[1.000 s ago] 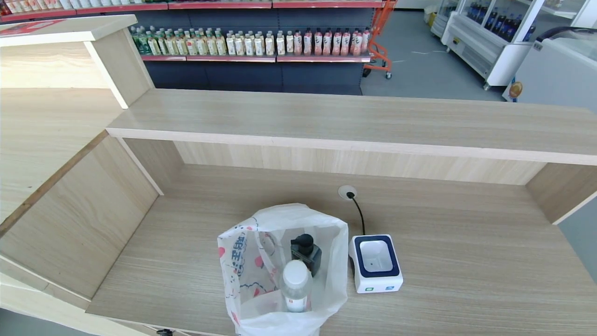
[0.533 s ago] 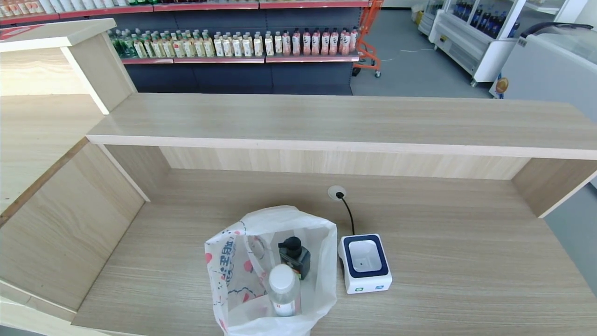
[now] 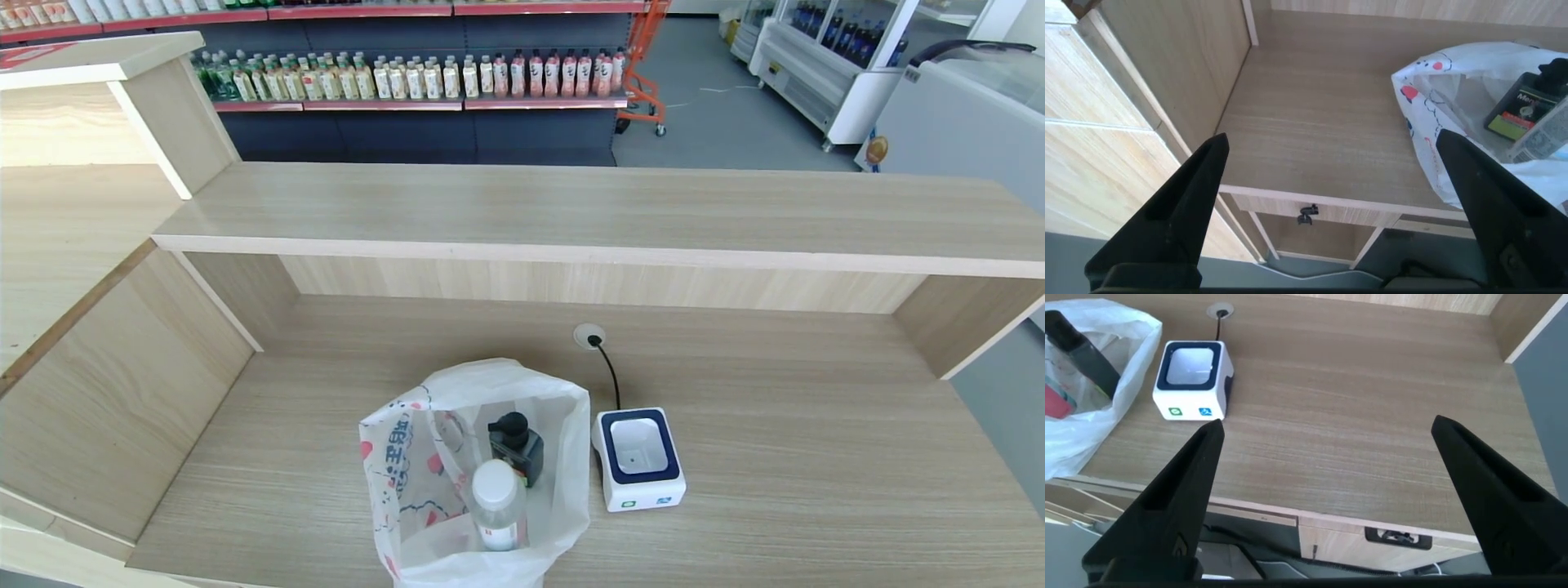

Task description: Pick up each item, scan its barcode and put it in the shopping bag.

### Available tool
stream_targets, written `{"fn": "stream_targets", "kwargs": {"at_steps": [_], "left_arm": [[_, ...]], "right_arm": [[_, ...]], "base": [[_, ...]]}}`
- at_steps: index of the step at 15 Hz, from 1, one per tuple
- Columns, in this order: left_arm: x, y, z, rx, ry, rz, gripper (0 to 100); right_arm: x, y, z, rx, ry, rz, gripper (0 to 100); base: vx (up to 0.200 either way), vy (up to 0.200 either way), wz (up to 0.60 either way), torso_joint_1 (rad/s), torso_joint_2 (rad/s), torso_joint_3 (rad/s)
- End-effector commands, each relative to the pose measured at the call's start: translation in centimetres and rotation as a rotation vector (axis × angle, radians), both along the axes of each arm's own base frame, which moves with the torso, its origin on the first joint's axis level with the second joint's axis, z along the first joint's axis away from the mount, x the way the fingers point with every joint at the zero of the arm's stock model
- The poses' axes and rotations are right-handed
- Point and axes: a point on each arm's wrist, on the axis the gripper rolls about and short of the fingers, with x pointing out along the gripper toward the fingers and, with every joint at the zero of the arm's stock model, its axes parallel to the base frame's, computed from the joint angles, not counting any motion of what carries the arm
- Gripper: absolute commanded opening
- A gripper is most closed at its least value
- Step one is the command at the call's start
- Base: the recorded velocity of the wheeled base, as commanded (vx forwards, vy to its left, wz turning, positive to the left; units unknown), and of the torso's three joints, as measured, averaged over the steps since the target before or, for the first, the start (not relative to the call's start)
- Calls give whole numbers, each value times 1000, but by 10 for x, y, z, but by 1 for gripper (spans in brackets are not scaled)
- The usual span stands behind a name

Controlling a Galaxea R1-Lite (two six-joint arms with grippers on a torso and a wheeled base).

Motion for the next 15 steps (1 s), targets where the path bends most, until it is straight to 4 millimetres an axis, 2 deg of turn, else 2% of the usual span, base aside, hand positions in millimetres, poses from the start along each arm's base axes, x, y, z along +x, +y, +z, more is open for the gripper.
{"fn": "stream_targets", "kwargs": {"at_steps": [1, 15], "left_arm": [[0, 0, 0, -1, -1, 0, 100], [0, 0, 0, -1, -1, 0, 100]], "right_arm": [[0, 0, 0, 12, 4, -1, 100], [0, 0, 0, 18, 5, -2, 100]], "base": [[0, 0, 0, 0, 0, 0], [0, 0, 0, 0, 0, 0]]}}
